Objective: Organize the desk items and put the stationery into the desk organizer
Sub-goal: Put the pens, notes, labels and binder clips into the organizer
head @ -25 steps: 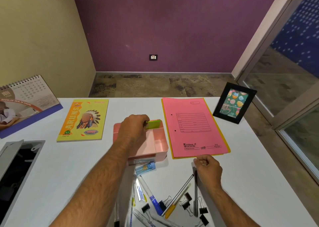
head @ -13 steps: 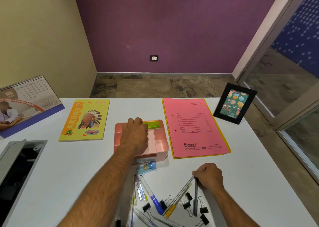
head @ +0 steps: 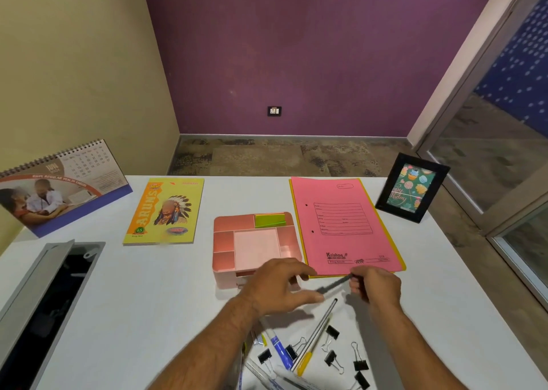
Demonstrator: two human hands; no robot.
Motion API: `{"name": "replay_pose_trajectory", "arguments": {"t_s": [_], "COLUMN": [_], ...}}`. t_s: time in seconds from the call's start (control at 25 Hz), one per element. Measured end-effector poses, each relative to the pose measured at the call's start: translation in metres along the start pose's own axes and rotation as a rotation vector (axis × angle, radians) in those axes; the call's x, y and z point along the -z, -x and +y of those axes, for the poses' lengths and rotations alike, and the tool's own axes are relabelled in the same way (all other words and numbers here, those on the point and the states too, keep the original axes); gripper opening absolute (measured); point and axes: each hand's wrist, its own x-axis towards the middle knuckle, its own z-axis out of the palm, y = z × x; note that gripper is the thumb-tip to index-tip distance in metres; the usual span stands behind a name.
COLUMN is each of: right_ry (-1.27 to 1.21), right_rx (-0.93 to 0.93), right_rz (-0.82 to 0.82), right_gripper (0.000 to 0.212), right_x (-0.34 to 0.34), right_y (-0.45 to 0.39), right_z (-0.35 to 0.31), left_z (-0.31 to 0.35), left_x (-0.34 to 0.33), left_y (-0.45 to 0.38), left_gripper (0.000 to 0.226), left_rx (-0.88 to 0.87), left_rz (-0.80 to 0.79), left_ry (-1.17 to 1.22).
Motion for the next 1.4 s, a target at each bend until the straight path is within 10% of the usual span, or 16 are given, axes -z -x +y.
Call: {"name": "replay_pose_trajectory", "arguments": {"t_s": [0.32,0.48,0.6,0.72,1.16,1.4], "right_ry": [-0.374,0.051,0.909,1.396,1.36,1.162], "right_rx": [-0.288,0.158,0.794,0.985,1.129,1.119], "right_rz": [-0.256,-0.287,-0.359,-0.484,-0.448,-0.407], "right_gripper": [0.009,0.011,0.03,0.037,0.035,0.019], "right_x": [-0.027,-0.015,0.009,0.023,0.034,0.054], "right_y": [0.015,0.01,-0.011,-0.032,-0.055,-0.061], "right_z": [0.007,0.029,0.061,0.088,0.101,0.088], "left_z": [0.007,0.008,0.002,-0.003,-0.013,-0.008], "left_x": [0.01,0.031,0.046,0.052,0.057,0.037], "left_y": [0.0,-0.013,-0.025,-0.032,-0.025,-0.034], "left_gripper": [0.014,0.014,0.012,0.012,0.014,0.015], "left_rx": [-0.083,-0.11,-0.19,-0.186,-0.295,0.107], "left_rz": [0.499,0.63,0.602,0.507,0.589,0.291], "left_ry": [0.137,-0.049,-0.305,-0.471,-0.442,-0.404]}}
